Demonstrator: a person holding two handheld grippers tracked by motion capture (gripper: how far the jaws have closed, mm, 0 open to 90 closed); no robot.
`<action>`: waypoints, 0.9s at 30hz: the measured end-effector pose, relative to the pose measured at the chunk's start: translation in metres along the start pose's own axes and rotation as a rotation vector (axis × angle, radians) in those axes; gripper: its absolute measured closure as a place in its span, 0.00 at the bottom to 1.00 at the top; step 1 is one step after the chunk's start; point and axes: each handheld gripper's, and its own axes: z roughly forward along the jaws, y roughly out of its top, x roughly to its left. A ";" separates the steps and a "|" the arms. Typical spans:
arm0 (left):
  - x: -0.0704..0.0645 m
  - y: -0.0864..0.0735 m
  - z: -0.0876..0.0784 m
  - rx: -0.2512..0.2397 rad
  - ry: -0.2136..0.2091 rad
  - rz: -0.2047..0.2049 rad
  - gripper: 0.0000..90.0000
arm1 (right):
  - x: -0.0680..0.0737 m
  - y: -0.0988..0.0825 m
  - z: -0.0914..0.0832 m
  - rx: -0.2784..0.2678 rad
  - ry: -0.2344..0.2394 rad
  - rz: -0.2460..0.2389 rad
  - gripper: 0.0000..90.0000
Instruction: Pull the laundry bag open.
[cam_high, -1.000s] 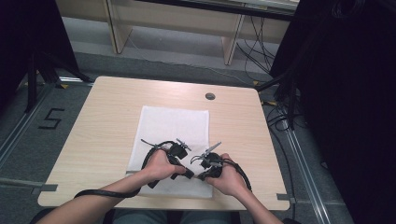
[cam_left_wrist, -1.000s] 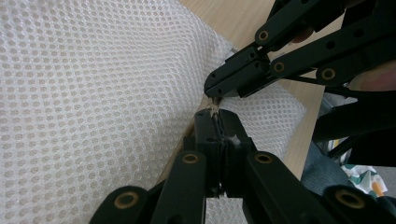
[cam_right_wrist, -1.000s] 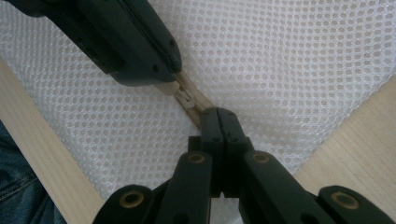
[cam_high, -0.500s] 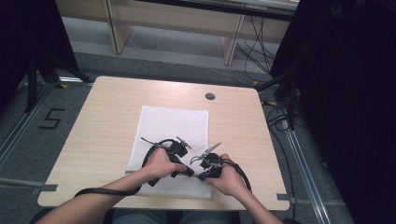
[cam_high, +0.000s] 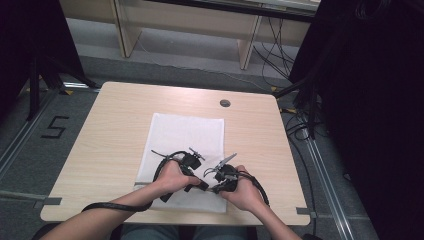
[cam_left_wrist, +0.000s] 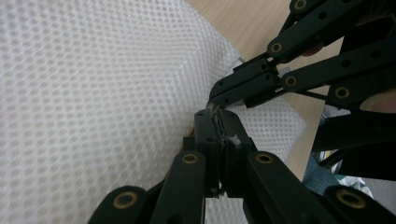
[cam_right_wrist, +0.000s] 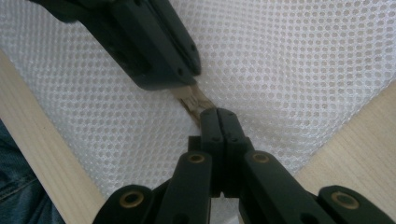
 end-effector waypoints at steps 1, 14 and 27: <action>0.000 -0.002 -0.002 -0.023 -0.005 -0.026 0.97 | 0.001 0.000 0.000 0.003 0.000 0.001 1.00; 0.005 -0.010 -0.009 -0.043 -0.002 -0.015 0.98 | 0.007 0.003 0.001 0.022 -0.016 0.007 1.00; -0.001 -0.002 0.004 -0.049 0.006 -0.017 0.97 | 0.000 0.000 0.001 -0.020 0.022 0.036 1.00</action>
